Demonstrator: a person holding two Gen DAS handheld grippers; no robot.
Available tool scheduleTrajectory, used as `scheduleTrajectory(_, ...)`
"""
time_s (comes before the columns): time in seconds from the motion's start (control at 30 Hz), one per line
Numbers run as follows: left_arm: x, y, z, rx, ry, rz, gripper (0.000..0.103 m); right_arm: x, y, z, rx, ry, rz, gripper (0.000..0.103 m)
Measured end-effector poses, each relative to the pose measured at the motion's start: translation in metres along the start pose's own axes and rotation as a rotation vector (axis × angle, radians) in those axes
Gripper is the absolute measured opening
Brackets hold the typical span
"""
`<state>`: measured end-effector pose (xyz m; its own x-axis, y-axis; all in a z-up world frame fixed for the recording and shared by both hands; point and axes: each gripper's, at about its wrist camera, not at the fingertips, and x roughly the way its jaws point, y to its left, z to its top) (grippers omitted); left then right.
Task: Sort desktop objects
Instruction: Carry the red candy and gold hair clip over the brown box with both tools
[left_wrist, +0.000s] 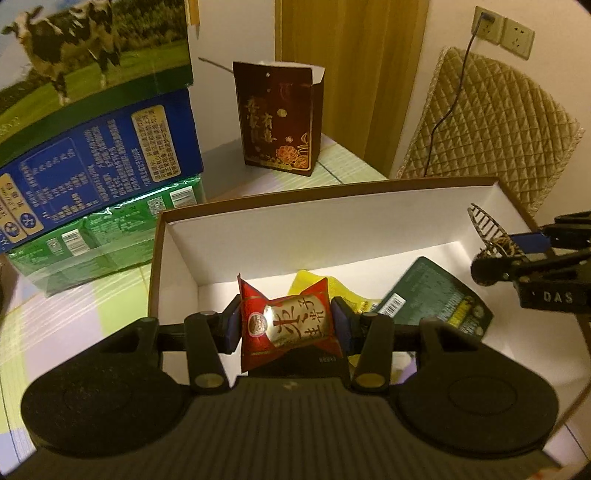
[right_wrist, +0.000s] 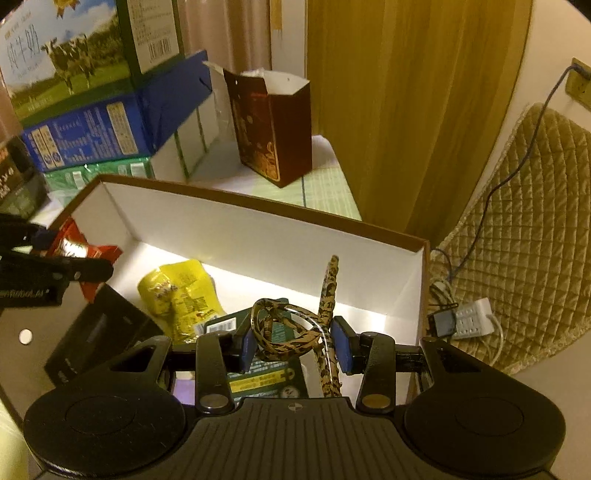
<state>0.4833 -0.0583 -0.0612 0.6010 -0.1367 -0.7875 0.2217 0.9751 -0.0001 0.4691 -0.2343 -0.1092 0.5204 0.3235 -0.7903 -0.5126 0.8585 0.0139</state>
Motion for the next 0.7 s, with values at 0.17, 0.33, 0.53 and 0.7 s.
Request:
scheduleTrajectory(0.17,0.024,0.003,0.006,0.024,0.034,0.029,0.044,0.014,-0.001,0.001,-0.027,0.018,-0.013,0.040)
scheduleTrajectory(0.33,0.041,0.003,0.007,0.047,0.059,0.059,0.042,0.021,-0.002,0.002,-0.063,0.024,-0.030,0.040)
scheduleTrajectory(0.53,0.049,0.001,0.009,0.074,0.068,0.079,0.048,0.023,-0.003,0.006,-0.086,0.028,-0.036,0.040)
scheduleTrajectory(0.7,0.045,-0.002,0.009,0.082,0.058,0.073,0.054,0.025,-0.004,0.005,-0.105,0.033,-0.047,0.040)
